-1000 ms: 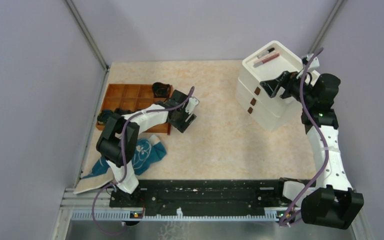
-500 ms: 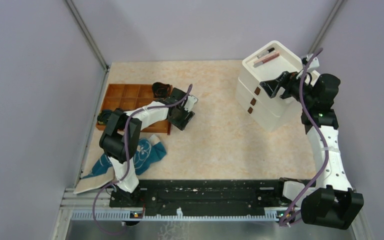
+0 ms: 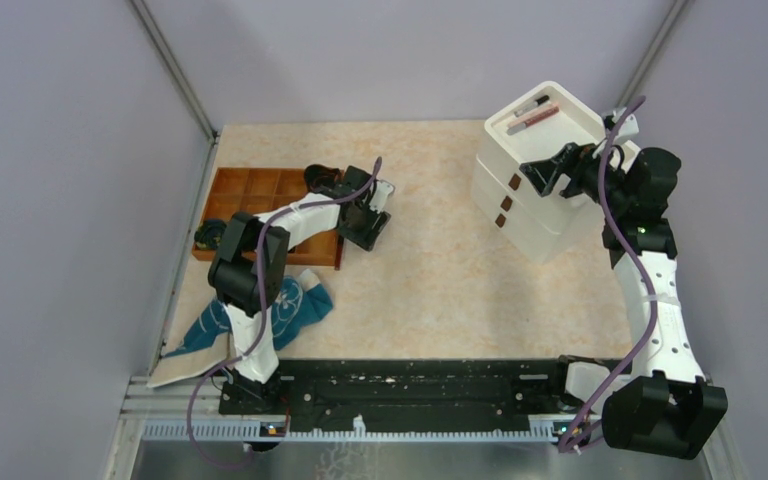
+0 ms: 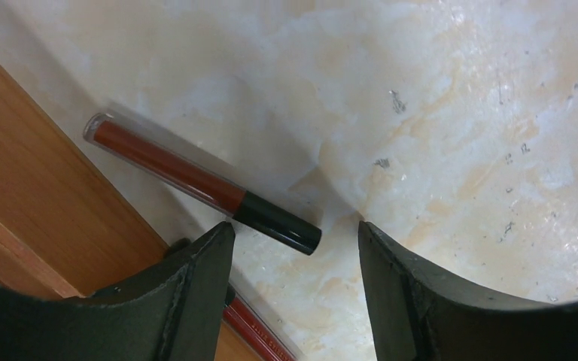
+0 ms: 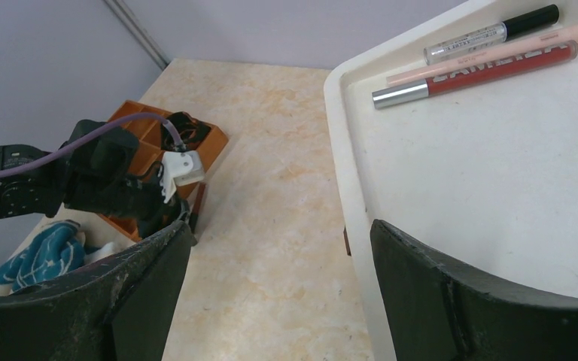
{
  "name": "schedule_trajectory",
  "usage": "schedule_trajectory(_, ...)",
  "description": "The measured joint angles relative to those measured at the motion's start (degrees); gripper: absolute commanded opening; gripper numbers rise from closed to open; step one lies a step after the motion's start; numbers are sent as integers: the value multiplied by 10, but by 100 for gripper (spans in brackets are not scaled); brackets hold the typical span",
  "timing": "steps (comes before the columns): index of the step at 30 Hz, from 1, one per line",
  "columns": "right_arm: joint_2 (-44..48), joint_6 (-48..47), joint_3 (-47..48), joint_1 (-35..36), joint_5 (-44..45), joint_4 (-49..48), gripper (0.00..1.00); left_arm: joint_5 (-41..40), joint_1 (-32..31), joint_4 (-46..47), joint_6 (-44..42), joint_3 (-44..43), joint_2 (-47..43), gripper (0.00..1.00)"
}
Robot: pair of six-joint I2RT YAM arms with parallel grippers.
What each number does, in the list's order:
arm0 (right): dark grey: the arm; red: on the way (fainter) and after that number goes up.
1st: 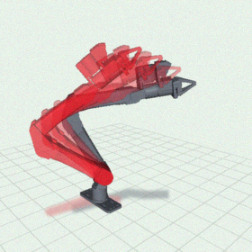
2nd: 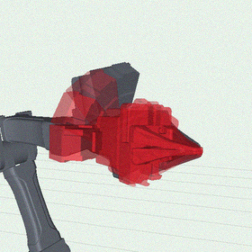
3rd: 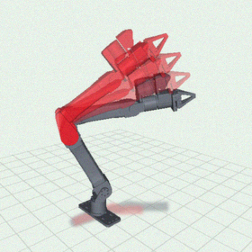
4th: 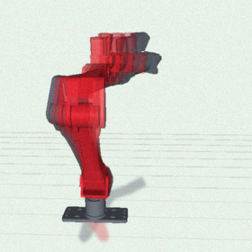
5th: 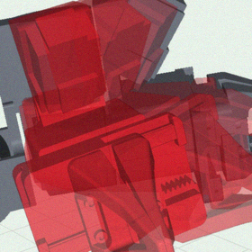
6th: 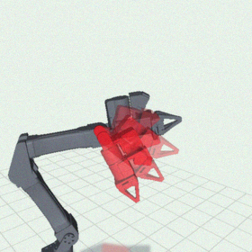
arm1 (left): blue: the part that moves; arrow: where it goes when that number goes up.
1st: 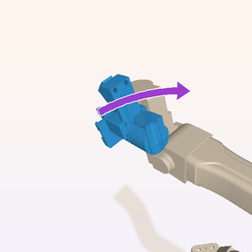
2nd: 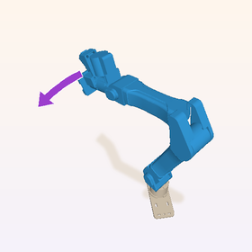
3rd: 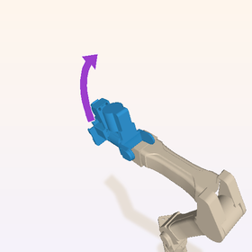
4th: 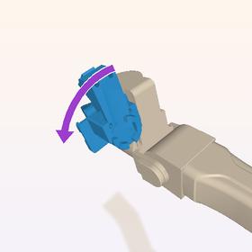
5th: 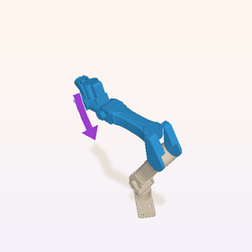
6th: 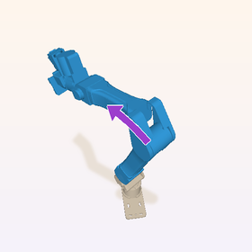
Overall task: Organize the makeup
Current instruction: Pick up the makeup from the center of the board.
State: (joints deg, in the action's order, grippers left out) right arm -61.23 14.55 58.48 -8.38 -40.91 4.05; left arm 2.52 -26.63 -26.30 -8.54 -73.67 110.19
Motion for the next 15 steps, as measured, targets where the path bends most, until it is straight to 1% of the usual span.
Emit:
schedule_trajectory(3, 0, -1, 0, 0, 0, 0, 88, 3, 8, -3, 12, -13, 9, 72)
schedule_trajectory(12, 1, -6, -8, 0, -6, 0, 88, 12, 19, -3, 28, -30, 22, 71)
schedule_trajectory(15, 1, -6, -8, 0, -8, -1, 88, 14, 22, -3, 29, -42, 30, 73)
